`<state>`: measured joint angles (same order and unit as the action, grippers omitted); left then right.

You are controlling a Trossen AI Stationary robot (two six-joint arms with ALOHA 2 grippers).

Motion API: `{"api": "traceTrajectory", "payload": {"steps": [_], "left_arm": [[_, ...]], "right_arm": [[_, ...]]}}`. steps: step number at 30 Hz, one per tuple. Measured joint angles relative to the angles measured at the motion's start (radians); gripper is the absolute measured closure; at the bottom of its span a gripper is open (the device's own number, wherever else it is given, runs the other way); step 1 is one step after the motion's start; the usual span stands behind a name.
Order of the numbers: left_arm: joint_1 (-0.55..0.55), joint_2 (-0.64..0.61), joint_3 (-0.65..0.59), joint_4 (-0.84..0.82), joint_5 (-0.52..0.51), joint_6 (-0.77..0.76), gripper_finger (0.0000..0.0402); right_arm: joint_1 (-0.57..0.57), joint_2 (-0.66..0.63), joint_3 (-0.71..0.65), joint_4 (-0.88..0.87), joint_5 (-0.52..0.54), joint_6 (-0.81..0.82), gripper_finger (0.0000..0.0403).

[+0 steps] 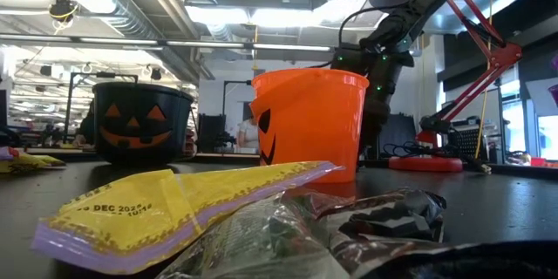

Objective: Sort candy
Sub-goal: Put the brown chocolate bar into the black bucket

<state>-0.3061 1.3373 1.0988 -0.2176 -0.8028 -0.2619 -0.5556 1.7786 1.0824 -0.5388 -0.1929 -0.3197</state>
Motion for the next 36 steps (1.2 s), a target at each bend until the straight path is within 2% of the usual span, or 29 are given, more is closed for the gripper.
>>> {"api": "traceTrajectory", "payload": {"steps": [12,15,19,24,33,36], "left_arm": [[0.000,0.000,0.000,0.000,0.000,0.001,0.0265],[0.000,0.000,0.000,0.000,0.000,0.001,0.0265],[0.000,0.000,0.000,-0.001,0.000,0.001,0.0265],[0.000,0.000,0.000,-0.005,0.000,0.000,0.0265],[0.000,-0.001,0.000,-0.005,0.000,0.000,0.0265],[0.000,-0.001,0.000,-0.006,0.000,0.000,0.0265]], "right_arm": [[0.013,0.004,0.002,-0.032,0.008,0.005,0.0233],[0.034,0.030,0.002,-0.028,0.046,0.005,0.0212],[0.060,0.071,0.007,-0.026,0.114,0.006,0.0204],[0.061,0.095,0.008,-0.028,0.130,0.009,0.0233],[0.061,0.098,0.006,-0.028,0.127,0.009,0.0379],[0.061,0.093,0.006,-0.027,0.130,0.008,0.0397]]}}
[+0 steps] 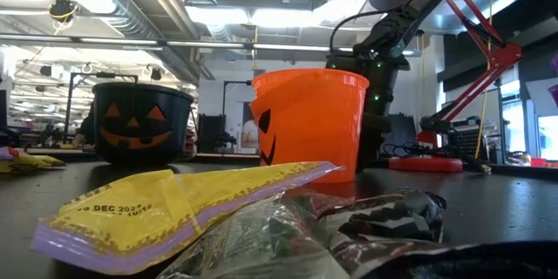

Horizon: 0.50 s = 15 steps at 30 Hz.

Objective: Sort candy
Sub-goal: Put the brown chocolate bar into the black bucket

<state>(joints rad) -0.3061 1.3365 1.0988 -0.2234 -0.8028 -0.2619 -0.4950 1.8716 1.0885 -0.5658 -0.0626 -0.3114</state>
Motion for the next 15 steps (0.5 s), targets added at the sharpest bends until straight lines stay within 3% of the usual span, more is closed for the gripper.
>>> {"api": "traceTrajectory", "payload": {"steps": [15], "left_arm": [[0.000,0.000,0.000,-0.001,0.000,-0.001,0.0265]], "right_arm": [[0.001,-0.128,-0.006,-0.013,0.042,0.017,0.0402]]}}
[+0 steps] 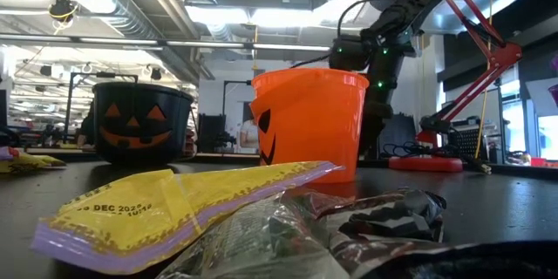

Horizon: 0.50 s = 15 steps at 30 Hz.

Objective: Sort candy
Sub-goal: Put the brown chocolate bar into the black bucket

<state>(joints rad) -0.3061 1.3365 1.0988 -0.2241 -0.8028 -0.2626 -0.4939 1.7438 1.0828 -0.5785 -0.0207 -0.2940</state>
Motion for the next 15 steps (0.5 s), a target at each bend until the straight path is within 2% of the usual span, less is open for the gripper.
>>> {"api": "traceTrajectory", "payload": {"steps": [7,15], "left_arm": [[0.003,0.004,0.000,0.001,-0.004,-0.001,0.0265],[0.044,0.057,0.000,-0.002,-0.019,0.013,0.0265]], "right_arm": [[0.039,-0.084,0.001,0.005,0.005,0.001,0.0402],[0.148,-0.227,0.002,0.017,-0.103,0.001,0.0403]]}}
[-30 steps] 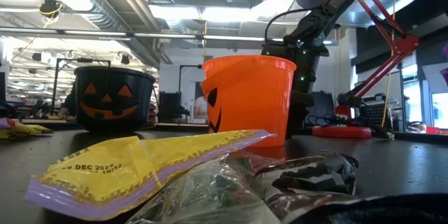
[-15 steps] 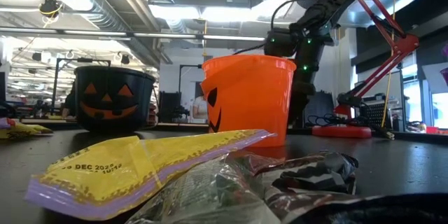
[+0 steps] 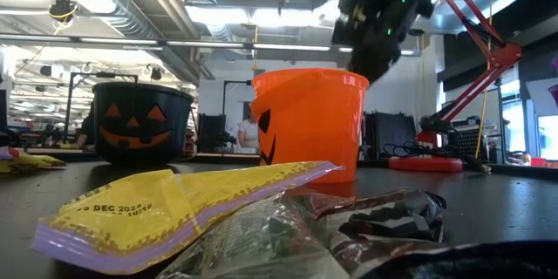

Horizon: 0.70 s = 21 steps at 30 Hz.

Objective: Sort candy
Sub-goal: Put the brown chocolate bar into the black bucket

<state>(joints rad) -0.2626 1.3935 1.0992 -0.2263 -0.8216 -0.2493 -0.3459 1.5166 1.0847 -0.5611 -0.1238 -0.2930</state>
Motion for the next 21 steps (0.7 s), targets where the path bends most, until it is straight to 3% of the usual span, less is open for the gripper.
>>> {"api": "traceTrajectory", "payload": {"steps": [6,14,21], "left_arm": [[0.039,0.061,0.000,0.056,0.010,0.164,0.0265],[0.071,0.162,0.000,0.295,0.080,0.619,0.0250],[0.094,0.220,0.000,0.348,0.162,0.733,0.0231]], "right_arm": [[0.071,-0.089,0.002,0.046,-0.076,0.001,0.0403],[0.113,-0.103,0.002,0.071,-0.157,0.001,0.0403],[0.110,-0.102,0.002,0.073,-0.175,0.001,0.0403]]}}
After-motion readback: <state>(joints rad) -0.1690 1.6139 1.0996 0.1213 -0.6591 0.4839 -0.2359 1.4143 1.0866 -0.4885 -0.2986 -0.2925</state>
